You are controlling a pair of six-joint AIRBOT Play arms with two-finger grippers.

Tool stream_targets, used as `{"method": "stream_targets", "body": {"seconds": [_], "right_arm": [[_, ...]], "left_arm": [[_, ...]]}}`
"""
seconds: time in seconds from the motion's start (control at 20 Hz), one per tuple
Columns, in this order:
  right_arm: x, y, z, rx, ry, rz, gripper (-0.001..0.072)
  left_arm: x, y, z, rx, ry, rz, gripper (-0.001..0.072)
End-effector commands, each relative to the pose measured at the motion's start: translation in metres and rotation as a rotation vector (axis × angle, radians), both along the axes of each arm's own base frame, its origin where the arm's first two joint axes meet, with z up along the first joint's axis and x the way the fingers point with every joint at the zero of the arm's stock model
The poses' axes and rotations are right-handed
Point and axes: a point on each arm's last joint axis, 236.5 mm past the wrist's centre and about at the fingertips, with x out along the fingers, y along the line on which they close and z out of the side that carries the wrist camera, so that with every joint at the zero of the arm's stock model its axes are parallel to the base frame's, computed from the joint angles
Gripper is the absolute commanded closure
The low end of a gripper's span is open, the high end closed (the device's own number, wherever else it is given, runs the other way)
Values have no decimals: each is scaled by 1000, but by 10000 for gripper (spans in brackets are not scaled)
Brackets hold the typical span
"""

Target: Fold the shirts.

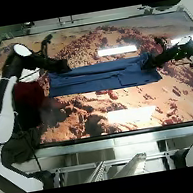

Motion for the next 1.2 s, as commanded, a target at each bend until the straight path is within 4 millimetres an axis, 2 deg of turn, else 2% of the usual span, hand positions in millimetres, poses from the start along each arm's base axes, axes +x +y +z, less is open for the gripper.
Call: {"method": "stream_targets", "body": {"seconds": [0.0,0.1,0.2,0.3,0.45,0.5,0.65,0.75,0.85,0.95,1.0,1.15], "right_arm": [[-4,13,37,66,5,13,696],[-9,14,56,68,6,22,696],[-11,15,79,63,-13,23,696],[-13,19,104,78,-28,13,696],[-22,36,145,143,-43,33,696],[-27,41,156,142,-46,43,696],[-34,64,181,134,-72,75,695],[-38,83,194,132,-76,83,695],[-31,104,204,132,-107,65,695],[-18,137,214,163,-153,42,695],[-12,164,220,192,-190,38,695],[8,259,239,243,-344,-9,695]], "left_arm": [[4,-62,-37,6,-37,-60,697],[1,-107,-56,-3,-16,-107,706],[5,-135,-71,28,-19,-115,706],[4,-152,-87,47,-13,-108,705],[-7,-160,-113,48,31,-79,702],[-9,-164,-114,20,46,-65,702],[-2,-181,-97,-73,45,-37,701],[-8,-187,-91,-100,71,-55,702],[-15,-179,-65,-104,91,-96,703],[-16,-145,-10,-110,77,-123,703],[-15,-119,25,-119,50,-122,702],[-14,-39,122,-150,-90,-40,702]]}}
